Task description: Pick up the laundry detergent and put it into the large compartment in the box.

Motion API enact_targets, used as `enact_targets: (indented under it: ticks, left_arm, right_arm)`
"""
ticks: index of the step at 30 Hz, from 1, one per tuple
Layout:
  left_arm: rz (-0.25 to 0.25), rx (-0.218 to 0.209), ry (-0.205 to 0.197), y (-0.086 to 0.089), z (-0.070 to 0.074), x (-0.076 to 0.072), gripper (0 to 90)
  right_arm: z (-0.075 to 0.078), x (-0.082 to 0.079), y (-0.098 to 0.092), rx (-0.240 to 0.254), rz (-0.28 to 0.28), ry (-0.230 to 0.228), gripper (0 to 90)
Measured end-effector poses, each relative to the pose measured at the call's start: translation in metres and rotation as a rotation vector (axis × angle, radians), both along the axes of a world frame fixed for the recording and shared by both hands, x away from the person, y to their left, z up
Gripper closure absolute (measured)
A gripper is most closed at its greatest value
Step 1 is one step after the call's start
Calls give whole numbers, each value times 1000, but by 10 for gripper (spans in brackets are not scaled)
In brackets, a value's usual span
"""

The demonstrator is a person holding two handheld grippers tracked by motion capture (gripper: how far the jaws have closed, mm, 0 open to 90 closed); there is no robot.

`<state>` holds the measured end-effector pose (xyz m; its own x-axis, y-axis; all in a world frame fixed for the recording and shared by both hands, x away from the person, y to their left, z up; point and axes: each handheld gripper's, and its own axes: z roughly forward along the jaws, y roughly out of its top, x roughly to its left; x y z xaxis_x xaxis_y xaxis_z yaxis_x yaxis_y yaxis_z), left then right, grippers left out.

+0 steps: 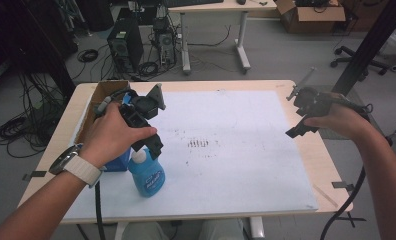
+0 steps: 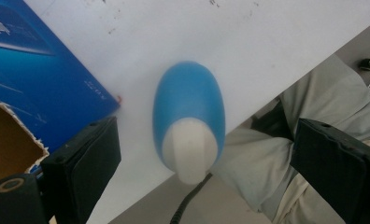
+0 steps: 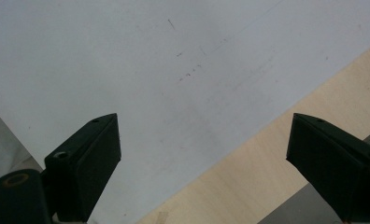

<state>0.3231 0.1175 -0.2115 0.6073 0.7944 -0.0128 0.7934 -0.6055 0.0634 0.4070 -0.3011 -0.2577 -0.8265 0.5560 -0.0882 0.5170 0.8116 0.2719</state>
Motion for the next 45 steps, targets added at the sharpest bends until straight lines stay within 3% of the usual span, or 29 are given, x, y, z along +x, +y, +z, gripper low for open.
enact_targets:
  ticks: [23, 45]
  left_arm:
    - [3, -24, 11, 7, -30, -2, 86]
    - [-3, -17, 20, 5, -53, -3, 86]
  right_arm:
    - [-3, 1, 2, 0, 1, 5, 98]
    - [-8, 2, 3, -1, 1, 12, 97]
